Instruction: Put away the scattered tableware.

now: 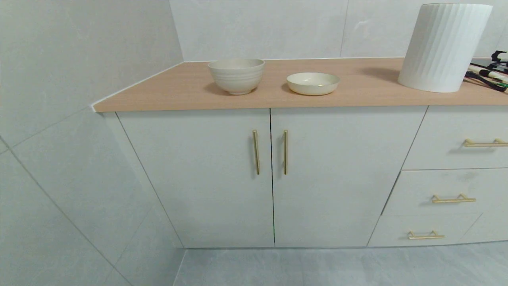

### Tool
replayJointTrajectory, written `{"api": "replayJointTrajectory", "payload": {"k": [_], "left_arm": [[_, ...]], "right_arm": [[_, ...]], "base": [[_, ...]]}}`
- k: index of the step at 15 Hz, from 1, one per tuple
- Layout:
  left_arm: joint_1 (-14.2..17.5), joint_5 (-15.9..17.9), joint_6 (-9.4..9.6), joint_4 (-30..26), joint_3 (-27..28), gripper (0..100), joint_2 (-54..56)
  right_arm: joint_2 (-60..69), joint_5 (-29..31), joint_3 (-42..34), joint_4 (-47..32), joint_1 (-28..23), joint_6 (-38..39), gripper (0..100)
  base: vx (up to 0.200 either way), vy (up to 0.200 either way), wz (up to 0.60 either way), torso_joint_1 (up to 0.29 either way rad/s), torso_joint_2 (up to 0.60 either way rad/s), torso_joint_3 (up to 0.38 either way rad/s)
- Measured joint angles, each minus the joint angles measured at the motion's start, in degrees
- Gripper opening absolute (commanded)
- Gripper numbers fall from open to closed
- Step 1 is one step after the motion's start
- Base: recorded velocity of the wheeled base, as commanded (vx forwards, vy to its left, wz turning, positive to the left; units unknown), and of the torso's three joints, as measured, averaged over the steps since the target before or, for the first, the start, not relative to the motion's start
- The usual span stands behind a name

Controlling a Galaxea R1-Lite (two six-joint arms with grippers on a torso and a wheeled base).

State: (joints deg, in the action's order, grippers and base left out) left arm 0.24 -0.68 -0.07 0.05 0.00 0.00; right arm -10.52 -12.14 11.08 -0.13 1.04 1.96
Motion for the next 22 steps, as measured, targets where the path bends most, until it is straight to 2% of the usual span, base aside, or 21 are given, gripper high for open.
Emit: {"api": "replayJointTrajectory", "payload": {"k": [4, 11, 14, 18, 19, 22], "left_arm": [[0.0, 0.0, 0.0, 0.0, 0.0, 100, 0.0], [0.0, 0.0, 0.0, 0.0, 0.0, 100, 0.0], [0.0, 0.0, 0.0, 0.0, 0.0, 100, 0.0], [0.0, 0.0, 0.0, 0.0, 0.0, 100, 0.0], [0.0, 0.0, 0.02, 0.0, 0.0, 100, 0.0], [0.0, 0.0, 0.02, 0.0, 0.0, 100, 0.0]], "right_arm": [[-24.0, -5.7, 6.3, 4.5, 4.3, 2.1, 100], [-69.3, -8.3, 23.7, 28.1, 19.2, 7.4, 100], [-83.3, -8.9, 35.4, 31.9, 24.5, 10.2, 100], [-96.4, -9.3, 48.9, 33.7, 28.6, 10.7, 100], [-99.1, -9.2, 50.2, 36.3, 29.1, 10.2, 100], [-106.9, -8.9, 52.3, 50.8, 29.7, 10.6, 100]], "base": [[0.0, 0.0, 0.0, 0.0, 0.0, 0.0], [0.0, 0.0, 0.0, 0.0, 0.0, 0.0], [0.0, 0.0, 0.0, 0.0, 0.0, 0.0], [0.0, 0.0, 0.0, 0.0, 0.0, 0.0], [0.0, 0.0, 0.0, 0.0, 0.0, 0.0], [0.0, 0.0, 0.0, 0.0, 0.0, 0.0]]}}
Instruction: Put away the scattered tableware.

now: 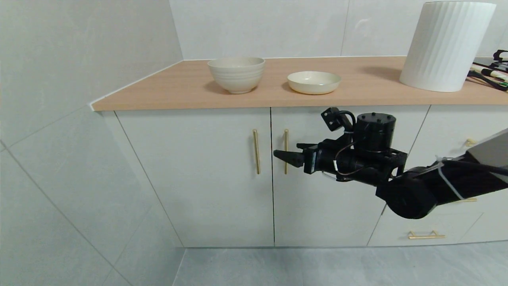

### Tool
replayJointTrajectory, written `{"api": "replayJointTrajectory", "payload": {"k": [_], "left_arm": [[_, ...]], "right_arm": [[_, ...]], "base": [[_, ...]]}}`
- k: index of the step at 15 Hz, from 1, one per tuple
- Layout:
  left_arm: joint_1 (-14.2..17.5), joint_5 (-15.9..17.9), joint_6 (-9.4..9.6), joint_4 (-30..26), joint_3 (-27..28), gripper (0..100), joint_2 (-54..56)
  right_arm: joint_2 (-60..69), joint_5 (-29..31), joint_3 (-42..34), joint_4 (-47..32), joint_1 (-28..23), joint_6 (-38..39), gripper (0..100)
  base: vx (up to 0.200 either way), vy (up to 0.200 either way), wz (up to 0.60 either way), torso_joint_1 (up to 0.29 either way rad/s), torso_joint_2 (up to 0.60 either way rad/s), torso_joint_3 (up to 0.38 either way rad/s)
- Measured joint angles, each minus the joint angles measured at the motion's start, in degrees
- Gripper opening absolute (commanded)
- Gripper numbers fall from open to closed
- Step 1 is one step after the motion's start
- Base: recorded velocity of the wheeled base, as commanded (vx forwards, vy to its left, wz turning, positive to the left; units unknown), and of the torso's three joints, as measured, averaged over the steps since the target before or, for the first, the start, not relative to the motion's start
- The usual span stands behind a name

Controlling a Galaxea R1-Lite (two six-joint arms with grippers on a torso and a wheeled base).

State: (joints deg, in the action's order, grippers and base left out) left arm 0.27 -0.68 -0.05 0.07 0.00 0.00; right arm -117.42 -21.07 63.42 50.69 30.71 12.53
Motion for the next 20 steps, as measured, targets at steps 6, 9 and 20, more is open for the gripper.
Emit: {"api": "replayJointTrajectory", "payload": {"k": [6, 9, 20], "left_arm": [[0.0, 0.0, -0.02, 0.0, 0.0, 100, 0.0], [0.0, 0.0, -0.02, 0.0, 0.0, 100, 0.0], [0.0, 0.0, -0.02, 0.0, 0.0, 100, 0.0]], "right_arm": [[-6.5, 0.8, 5.2, 2.0, 0.0, 5.8, 100], [-7.8, 0.8, 7.1, 3.9, -0.3, 10.9, 100], [-11.9, 2.1, 10.3, 4.2, -0.3, 13.4, 100]], "base": [[0.0, 0.0, 0.0, 0.0, 0.0, 0.0], [0.0, 0.0, 0.0, 0.0, 0.0, 0.0], [0.0, 0.0, 0.0, 0.0, 0.0, 0.0]]}}
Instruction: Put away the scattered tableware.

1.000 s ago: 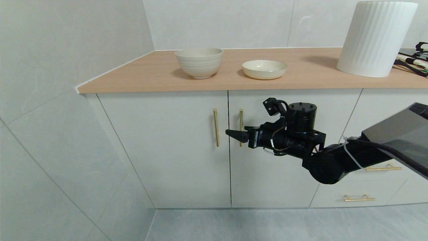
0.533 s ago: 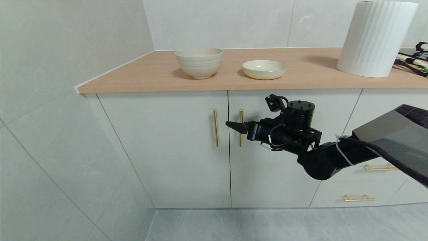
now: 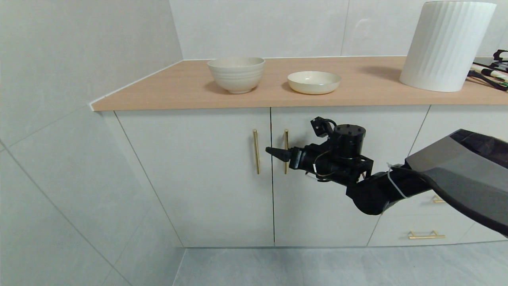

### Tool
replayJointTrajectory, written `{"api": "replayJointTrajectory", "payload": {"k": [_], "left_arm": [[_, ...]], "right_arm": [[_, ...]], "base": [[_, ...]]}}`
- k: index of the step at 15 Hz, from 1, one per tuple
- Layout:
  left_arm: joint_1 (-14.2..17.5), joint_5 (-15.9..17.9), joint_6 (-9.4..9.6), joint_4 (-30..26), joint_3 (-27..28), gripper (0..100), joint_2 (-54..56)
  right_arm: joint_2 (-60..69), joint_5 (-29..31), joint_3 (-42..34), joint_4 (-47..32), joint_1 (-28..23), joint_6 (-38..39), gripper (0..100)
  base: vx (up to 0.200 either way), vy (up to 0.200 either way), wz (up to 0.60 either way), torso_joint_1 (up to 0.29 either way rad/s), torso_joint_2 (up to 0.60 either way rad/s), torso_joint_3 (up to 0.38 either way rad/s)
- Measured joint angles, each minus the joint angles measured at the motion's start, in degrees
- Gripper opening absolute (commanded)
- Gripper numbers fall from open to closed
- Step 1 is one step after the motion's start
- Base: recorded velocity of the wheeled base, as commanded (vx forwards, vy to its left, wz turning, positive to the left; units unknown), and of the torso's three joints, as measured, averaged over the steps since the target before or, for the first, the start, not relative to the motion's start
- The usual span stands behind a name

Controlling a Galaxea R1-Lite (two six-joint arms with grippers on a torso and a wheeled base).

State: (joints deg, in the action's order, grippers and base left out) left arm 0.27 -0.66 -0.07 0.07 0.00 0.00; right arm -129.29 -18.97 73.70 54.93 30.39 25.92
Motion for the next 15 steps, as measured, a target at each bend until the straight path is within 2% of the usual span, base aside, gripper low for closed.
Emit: {"api": "replayJointTrajectory", "payload": {"k": [4, 8, 13, 15], "left_arm": [[0.0, 0.0, 0.02, 0.0, 0.0, 100, 0.0], [0.0, 0.0, 0.0, 0.0, 0.0, 100, 0.0], [0.0, 0.0, 0.0, 0.0, 0.0, 100, 0.0], [0.0, 0.0, 0.0, 0.0, 0.0, 100, 0.0]], "right_arm": [[0.4, -0.3, -0.3, 1.0, 1.1, 4.8, 100], [1.2, -1.3, -2.0, 1.3, 2.4, 5.1, 100], [7.6, -12.4, -13.5, 3.7, 2.8, 5.1, 100], [10.7, -14.0, -18.8, 5.7, 3.0, 4.9, 100]], "base": [[0.0, 0.0, 0.0, 0.0, 0.0, 0.0], [0.0, 0.0, 0.0, 0.0, 0.0, 0.0], [0.0, 0.0, 0.0, 0.0, 0.0, 0.0], [0.0, 0.0, 0.0, 0.0, 0.0, 0.0]]}}
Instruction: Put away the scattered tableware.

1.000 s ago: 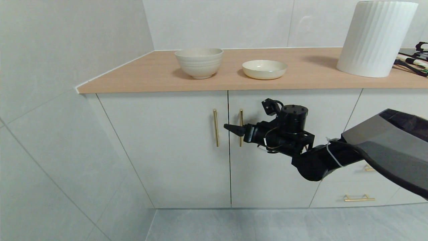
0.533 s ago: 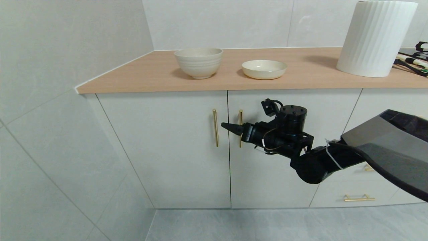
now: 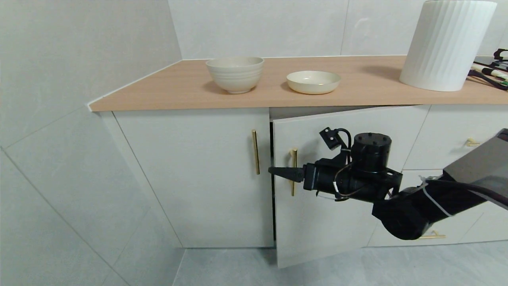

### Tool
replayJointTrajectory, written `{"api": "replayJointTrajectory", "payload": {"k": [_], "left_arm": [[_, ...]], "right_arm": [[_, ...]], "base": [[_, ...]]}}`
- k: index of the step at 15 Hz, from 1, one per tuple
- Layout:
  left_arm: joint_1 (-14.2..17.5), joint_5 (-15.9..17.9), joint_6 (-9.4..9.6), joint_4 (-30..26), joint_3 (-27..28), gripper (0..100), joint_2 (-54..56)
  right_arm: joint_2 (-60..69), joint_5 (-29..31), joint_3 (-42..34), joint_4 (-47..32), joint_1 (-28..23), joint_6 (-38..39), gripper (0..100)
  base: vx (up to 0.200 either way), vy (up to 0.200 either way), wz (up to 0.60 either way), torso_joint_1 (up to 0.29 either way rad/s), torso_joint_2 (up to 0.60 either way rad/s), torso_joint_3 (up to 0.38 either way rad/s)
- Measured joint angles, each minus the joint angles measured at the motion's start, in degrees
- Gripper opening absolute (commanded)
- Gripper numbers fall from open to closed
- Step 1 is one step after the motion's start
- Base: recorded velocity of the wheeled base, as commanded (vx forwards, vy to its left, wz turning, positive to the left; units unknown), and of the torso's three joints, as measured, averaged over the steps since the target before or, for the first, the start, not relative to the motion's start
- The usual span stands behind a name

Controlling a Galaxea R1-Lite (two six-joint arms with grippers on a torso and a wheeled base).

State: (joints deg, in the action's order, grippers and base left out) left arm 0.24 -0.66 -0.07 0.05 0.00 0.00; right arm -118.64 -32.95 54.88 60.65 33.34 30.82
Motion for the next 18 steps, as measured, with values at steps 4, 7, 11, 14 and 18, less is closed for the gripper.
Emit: {"api": "replayJointTrajectory", "payload": {"k": [4, 7, 11, 14, 18], "left_arm": [[0.0, 0.0, 0.0, 0.0, 0.0, 100, 0.0], [0.0, 0.0, 0.02, 0.0, 0.0, 100, 0.0], [0.0, 0.0, 0.0, 0.0, 0.0, 100, 0.0], [0.0, 0.0, 0.0, 0.0, 0.0, 100, 0.0], [0.0, 0.1, 0.5, 0.0, 0.0, 100, 0.0]], "right_arm": [[9.2, -6.2, -13.8, 1.6, 0.6, -0.2, 100], [15.1, -10.3, -20.8, 1.6, 0.6, -0.5, 100], [18.9, -11.4, -25.6, 2.3, 0.6, -3.9, 100], [21.0, -11.6, -29.5, 2.7, 0.7, -6.2, 100], [23.6, -11.8, -33.4, 2.6, 0.7, -6.7, 100]], "base": [[0.0, 0.0, 0.0, 0.0, 0.0, 0.0], [0.0, 0.0, 0.0, 0.0, 0.0, 0.0], [0.0, 0.0, 0.0, 0.0, 0.0, 0.0], [0.0, 0.0, 0.0, 0.0, 0.0, 0.0], [0.0, 0.0, 0.0, 0.0, 0.0, 0.0]]}}
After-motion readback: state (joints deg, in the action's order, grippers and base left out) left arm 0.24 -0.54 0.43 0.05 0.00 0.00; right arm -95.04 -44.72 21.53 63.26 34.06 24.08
